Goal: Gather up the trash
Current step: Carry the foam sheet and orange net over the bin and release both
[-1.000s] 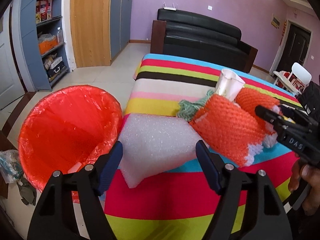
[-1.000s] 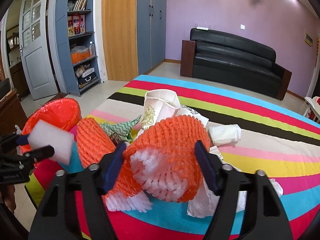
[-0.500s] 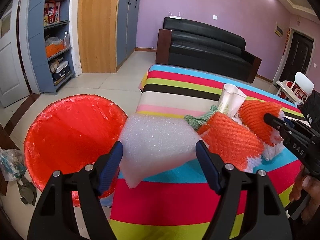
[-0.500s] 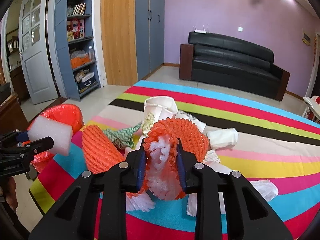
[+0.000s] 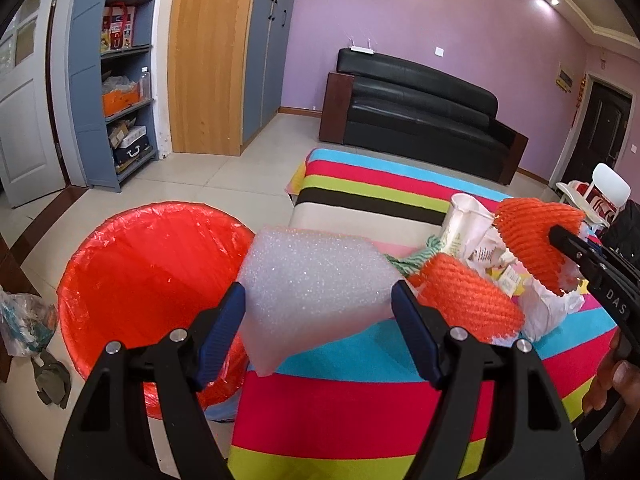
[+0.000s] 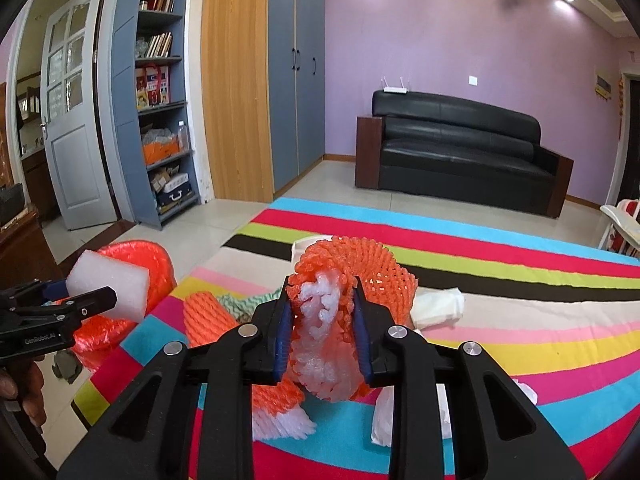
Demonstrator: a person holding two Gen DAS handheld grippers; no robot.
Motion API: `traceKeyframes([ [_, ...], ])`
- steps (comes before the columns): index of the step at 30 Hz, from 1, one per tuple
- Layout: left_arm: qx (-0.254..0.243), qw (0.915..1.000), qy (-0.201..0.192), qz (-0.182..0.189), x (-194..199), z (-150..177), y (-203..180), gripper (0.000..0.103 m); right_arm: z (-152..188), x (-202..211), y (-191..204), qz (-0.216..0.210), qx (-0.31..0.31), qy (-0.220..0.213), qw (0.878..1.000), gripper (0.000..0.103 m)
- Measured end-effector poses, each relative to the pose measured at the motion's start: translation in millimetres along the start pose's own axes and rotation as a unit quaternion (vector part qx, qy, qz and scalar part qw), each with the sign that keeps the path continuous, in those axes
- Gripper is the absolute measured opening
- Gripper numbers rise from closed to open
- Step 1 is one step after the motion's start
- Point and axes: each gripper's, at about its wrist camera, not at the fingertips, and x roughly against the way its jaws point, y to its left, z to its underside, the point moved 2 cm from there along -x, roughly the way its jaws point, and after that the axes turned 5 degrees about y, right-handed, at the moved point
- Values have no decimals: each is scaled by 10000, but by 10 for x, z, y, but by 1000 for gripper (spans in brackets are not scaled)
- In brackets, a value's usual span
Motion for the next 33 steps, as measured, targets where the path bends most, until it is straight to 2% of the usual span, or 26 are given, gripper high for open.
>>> traceKeyframes([
  [12,365,9989,-235,-174,191,-141,292,72,-149,-11,297,-225,105,-145,9996,27],
  [18,504,9967,-409,-488,327,-215,498,72,-243,-91,538,-393,160,-156,9990,27],
  [21,520,9947,-457,-759,381,-235,593,72,-285,-138,674,-506,201,-158,9984,27],
  [24,612,9935,-470,-841,422,-258,693,72,-318,-196,842,-627,268,-141,9976,27],
  [33,895,9852,-554,-1351,552,-360,1141,73,-390,-390,1401,-1044,499,-24,9933,27],
])
